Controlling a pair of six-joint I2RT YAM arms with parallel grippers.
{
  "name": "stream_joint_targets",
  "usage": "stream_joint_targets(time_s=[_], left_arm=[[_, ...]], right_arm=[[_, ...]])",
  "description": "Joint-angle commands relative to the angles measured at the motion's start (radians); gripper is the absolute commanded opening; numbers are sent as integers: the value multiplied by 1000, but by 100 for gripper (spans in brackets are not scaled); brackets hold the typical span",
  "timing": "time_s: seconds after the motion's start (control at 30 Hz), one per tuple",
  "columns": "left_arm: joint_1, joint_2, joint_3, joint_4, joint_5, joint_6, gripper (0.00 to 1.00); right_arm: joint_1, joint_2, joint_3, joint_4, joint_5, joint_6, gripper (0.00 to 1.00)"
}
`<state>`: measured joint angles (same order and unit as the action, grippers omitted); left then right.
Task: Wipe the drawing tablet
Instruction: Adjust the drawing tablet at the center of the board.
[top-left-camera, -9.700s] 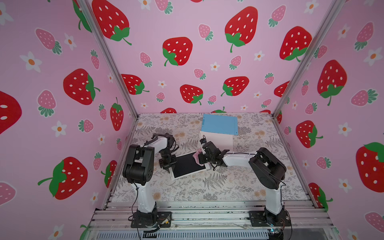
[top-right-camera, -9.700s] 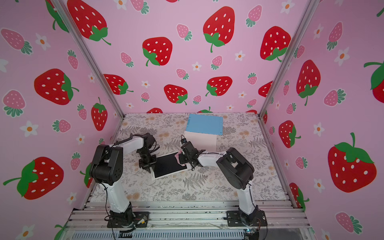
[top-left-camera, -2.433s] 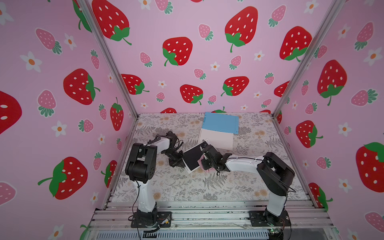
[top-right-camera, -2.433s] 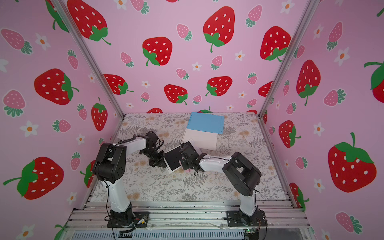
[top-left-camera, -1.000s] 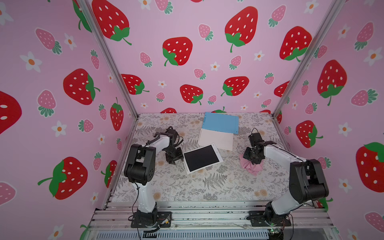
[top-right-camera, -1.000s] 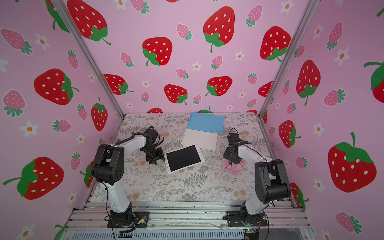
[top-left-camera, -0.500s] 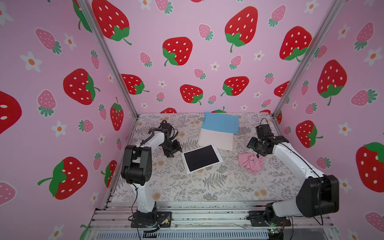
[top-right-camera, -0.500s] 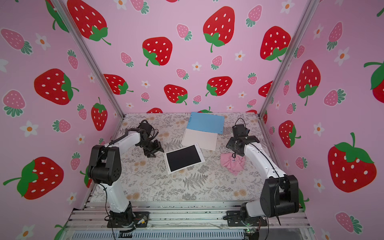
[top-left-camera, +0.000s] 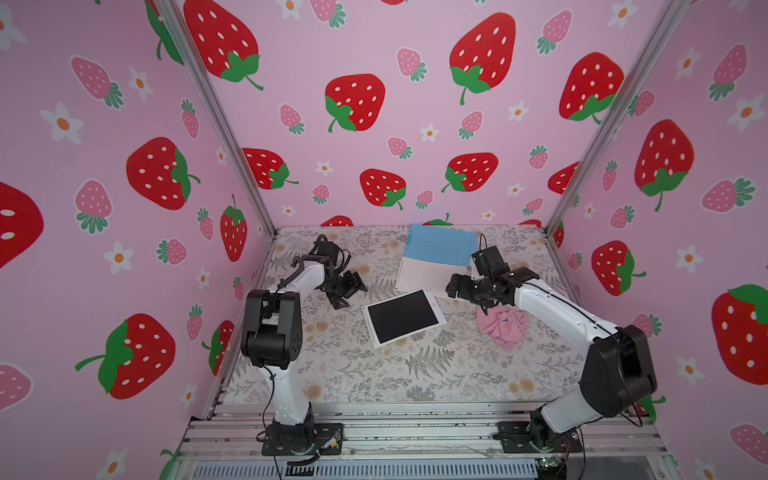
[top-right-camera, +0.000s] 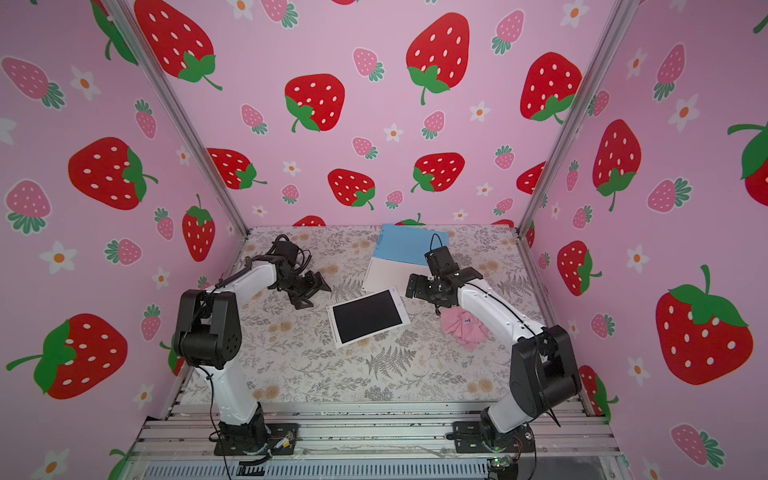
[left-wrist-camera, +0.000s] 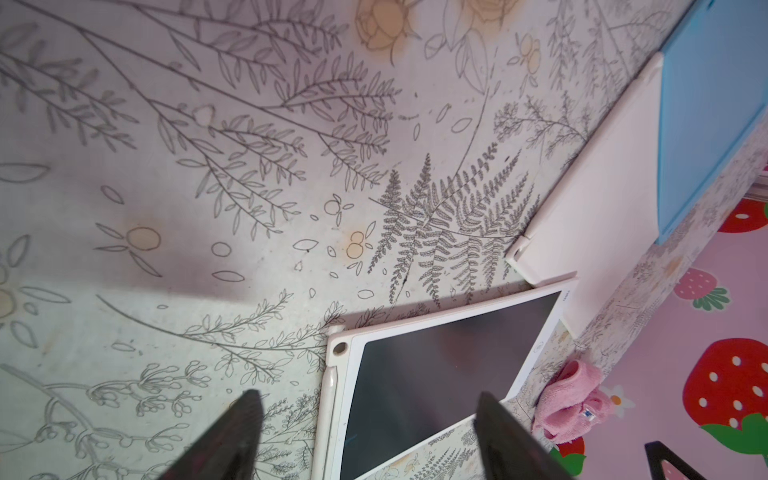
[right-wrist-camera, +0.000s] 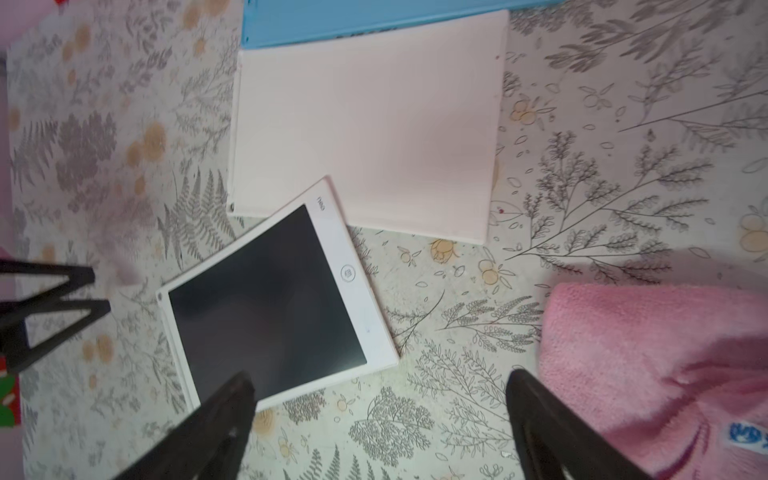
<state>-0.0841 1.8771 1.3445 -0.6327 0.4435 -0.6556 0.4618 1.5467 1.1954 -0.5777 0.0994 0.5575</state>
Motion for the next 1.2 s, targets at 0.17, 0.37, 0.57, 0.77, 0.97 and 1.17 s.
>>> stream_joint_targets(time_s=[0.17,0.37,0.57,0.77,0.97,1.17], left_arm=[[43,-313,-141,152,-177,-32,99],[47,-358,-163,148,-267,-72,99],[45,-280,-163,98,-229,-114,99],[4,-304,-331,220,-154,-260,93],[-109,-233,-358,237,-96,-332,95],[-145,-151,-335,197,-82,-375,96]], right_arm=[[-67,-141,-37,85,92,-75,99],[-123,-154,-65,141,-9,-83,99],[-121,-1,-67,252,-166,16,99],[-29,171,83,102,-205,-125,92],[-30,361,251,-71,-387,-120,89],[-43,536,441,-283,-459,-192,87]])
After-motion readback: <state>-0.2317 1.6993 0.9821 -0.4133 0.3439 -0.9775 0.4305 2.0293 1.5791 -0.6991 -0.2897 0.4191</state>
